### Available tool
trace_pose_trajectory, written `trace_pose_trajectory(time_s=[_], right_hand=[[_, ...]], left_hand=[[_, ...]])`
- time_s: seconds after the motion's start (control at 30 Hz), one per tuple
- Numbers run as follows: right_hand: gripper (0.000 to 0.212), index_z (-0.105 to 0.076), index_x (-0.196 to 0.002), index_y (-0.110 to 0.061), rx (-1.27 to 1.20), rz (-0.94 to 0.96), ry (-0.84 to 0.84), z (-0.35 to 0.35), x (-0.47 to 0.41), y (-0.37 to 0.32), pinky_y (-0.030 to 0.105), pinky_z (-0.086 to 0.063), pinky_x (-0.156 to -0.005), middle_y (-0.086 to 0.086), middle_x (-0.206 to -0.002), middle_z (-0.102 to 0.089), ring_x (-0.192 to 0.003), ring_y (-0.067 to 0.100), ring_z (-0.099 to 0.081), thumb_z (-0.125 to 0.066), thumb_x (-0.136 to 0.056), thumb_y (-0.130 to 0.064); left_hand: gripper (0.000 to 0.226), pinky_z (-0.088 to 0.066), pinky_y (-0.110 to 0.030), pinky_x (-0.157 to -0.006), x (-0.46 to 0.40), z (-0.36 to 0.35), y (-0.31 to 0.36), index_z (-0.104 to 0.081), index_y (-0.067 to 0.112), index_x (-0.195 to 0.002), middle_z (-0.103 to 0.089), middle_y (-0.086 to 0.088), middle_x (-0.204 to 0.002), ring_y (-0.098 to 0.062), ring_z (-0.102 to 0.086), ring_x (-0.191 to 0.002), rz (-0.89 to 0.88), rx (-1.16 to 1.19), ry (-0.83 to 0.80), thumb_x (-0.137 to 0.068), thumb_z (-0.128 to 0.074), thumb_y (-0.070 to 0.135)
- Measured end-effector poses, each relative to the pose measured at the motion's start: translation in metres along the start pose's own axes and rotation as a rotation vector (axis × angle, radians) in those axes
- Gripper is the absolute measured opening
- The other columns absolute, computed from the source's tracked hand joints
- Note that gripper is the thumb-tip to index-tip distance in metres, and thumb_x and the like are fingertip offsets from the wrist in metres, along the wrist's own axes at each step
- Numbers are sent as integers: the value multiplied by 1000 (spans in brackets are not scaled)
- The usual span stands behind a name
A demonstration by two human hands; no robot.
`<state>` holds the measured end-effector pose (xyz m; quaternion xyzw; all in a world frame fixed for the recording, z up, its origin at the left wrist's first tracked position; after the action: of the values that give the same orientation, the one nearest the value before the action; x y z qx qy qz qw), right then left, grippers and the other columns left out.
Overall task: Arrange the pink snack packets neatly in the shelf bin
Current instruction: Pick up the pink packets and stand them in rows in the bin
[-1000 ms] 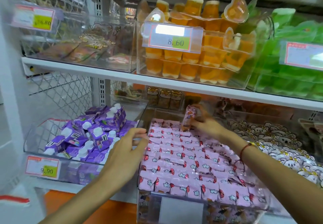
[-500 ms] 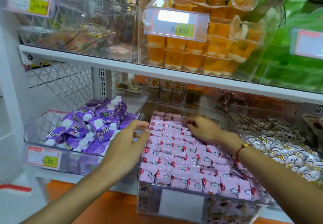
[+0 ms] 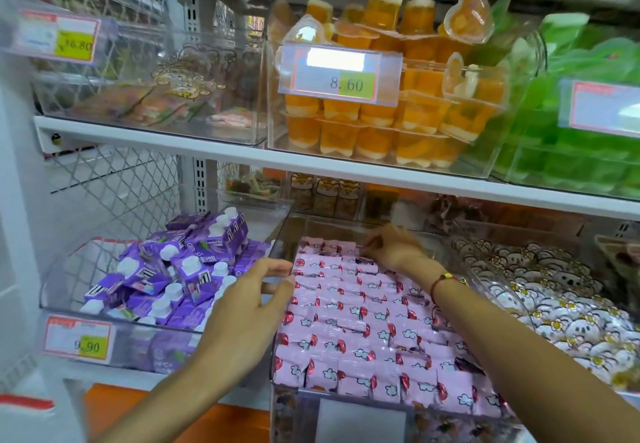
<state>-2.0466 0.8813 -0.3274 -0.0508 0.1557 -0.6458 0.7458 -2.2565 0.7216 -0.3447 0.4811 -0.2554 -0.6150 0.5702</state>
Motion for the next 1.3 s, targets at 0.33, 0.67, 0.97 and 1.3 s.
trace_pose_trajectory(time_s=[0.33,0.67,0.97,1.3], right_hand=[[18,-59,-103,-13,-107,63,363,12,5,-3,38,-53,-74,8,-107,-60,-87,26,-60,-46,-98,-25],[10,-60,-95,-9,-1196,-182,543,47,106,-8,10,-50,-57,2,-84,-68,-62,-1,-64,-52,-96,-15],[20,-61,-106,0,-1669,-247,-16,38,159,-31,18,-55,-61,2,-71,-71,-64,8,-68,-51,-96,-14],[45,-44,-134,-33,-264,556,332,71,179,-44,17,-22,-106,-28,-128,-41,-127,-2,-31,-51,-91,-43]], left_hand=[[16,-37,0,-59,0,1,0,-51,46,-96,-57,26,-92,27,-48,-78,2,-15,-4,-93,-52,30],[45,-41,-26,-86,6,2,22,-40,40,-126,-46,23,-119,3,-47,-107,-141,-162,81,-84,-51,55],[36,-42,-10,-78,24,-11,62,-62,39,-111,-60,32,-109,8,-54,-98,-531,-236,35,-79,-73,25],[25,-55,-20,-61,15,-24,43,-77,27,-90,-56,2,-67,-6,-57,-57,261,543,-303,-76,-69,45]])
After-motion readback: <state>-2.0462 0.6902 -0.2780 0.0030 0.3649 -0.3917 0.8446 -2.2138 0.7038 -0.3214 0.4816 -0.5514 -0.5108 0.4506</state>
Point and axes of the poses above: each hand's wrist, its own x-axis away from the middle knuckle, its own z-axis out of the back of the hand, y = z × x, the point moved 4 cm from there along -x, towards the middle knuckle
